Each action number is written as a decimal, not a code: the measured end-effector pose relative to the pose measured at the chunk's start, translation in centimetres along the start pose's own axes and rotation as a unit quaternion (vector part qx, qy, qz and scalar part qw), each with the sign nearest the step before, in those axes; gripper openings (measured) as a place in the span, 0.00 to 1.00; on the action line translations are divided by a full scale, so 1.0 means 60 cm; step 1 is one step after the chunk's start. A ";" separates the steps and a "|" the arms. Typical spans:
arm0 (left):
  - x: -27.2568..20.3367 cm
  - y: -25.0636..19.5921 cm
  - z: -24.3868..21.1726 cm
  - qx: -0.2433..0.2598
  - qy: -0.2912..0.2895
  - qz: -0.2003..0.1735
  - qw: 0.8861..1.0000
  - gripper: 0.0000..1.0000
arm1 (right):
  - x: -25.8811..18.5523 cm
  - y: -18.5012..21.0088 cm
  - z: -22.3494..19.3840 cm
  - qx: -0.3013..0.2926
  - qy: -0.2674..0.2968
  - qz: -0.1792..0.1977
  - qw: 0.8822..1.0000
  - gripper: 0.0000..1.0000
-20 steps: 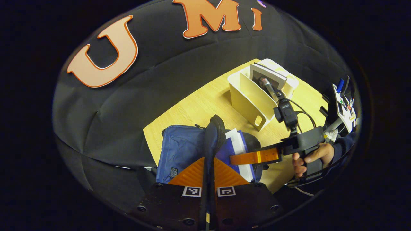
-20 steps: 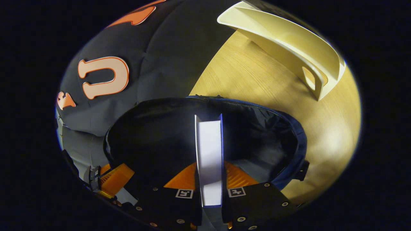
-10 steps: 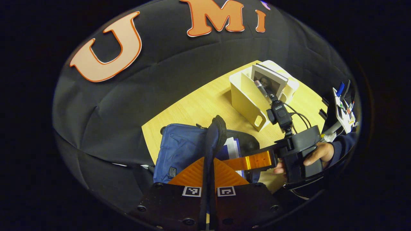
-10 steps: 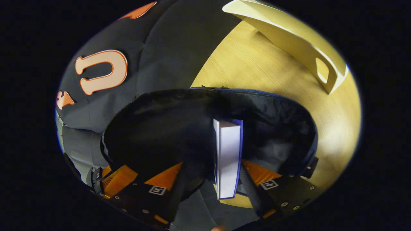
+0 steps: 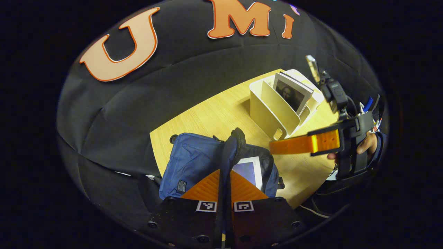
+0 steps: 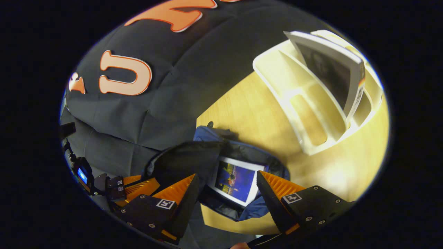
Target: Open the schoolbag, grab two books from the bookshelf and put them into the schoolbag.
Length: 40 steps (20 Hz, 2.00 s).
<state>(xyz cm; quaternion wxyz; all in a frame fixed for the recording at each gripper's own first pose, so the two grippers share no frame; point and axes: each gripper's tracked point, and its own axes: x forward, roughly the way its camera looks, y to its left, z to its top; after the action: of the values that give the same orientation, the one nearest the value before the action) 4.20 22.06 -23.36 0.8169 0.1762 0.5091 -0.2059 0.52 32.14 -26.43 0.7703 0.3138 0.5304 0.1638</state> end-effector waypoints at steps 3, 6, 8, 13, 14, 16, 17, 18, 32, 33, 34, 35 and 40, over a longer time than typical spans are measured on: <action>0.006 -0.005 0.000 -0.009 0.002 -0.002 1.000 0.04 | -0.056 -0.021 0.065 -0.050 -0.027 -0.035 0.998 0.97; 0.014 -0.010 -0.004 -0.017 0.003 -0.006 1.000 0.04 | -0.102 -0.040 0.115 -0.100 -0.035 -0.066 0.992 0.97; 0.018 -0.007 -0.002 -0.022 0.003 -0.003 1.000 0.04 | -0.127 -0.054 0.143 -0.120 -0.035 -0.090 0.988 0.97; 0.027 0.000 -0.007 -0.029 0.005 -0.001 1.000 0.04 | -0.174 -0.110 0.211 -0.164 -0.018 -0.149 0.975 0.97; 0.027 0.001 -0.008 -0.033 0.006 -0.002 0.999 0.04 | -0.180 -0.116 0.228 -0.171 -0.015 -0.159 0.972 0.97; 0.033 0.000 -0.011 -0.041 0.007 -0.004 0.999 0.04 | -0.188 -0.133 0.254 -0.191 -0.002 -0.181 0.965 0.97; 0.035 -0.001 -0.012 -0.045 0.008 -0.006 0.999 0.04 | -0.186 -0.140 0.260 -0.198 0.010 -0.187 0.962 0.97; 0.040 0.000 -0.013 -0.048 0.009 -0.007 0.999 0.04 | -0.181 -0.147 0.265 -0.200 0.023 -0.192 0.961 0.97; 0.076 0.011 -0.031 -0.082 0.032 -0.011 0.996 0.04 | -0.048 -0.248 0.279 -0.178 0.160 -0.240 0.941 0.97; 0.075 0.009 -0.032 -0.085 0.034 -0.013 0.996 0.04 | -0.042 -0.253 0.275 -0.179 0.168 -0.242 0.939 0.97; 0.076 0.009 -0.035 -0.089 0.035 -0.014 0.995 0.04 | -0.037 -0.260 0.275 -0.178 0.173 -0.246 0.937 0.97; 0.081 0.010 -0.038 -0.092 0.037 -0.016 0.995 0.04 | -0.032 -0.265 0.275 -0.179 0.178 -0.250 0.935 0.96; 0.082 0.007 -0.042 -0.101 0.038 -0.019 0.994 0.04 | -0.024 -0.283 0.279 -0.171 0.183 -0.277 0.928 0.45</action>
<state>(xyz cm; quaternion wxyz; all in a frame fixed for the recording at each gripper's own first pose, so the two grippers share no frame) 4.43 22.91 -28.82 0.8064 0.0905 0.5615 -0.1620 13.98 13.41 -32.54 0.7168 -0.0168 0.6917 0.0867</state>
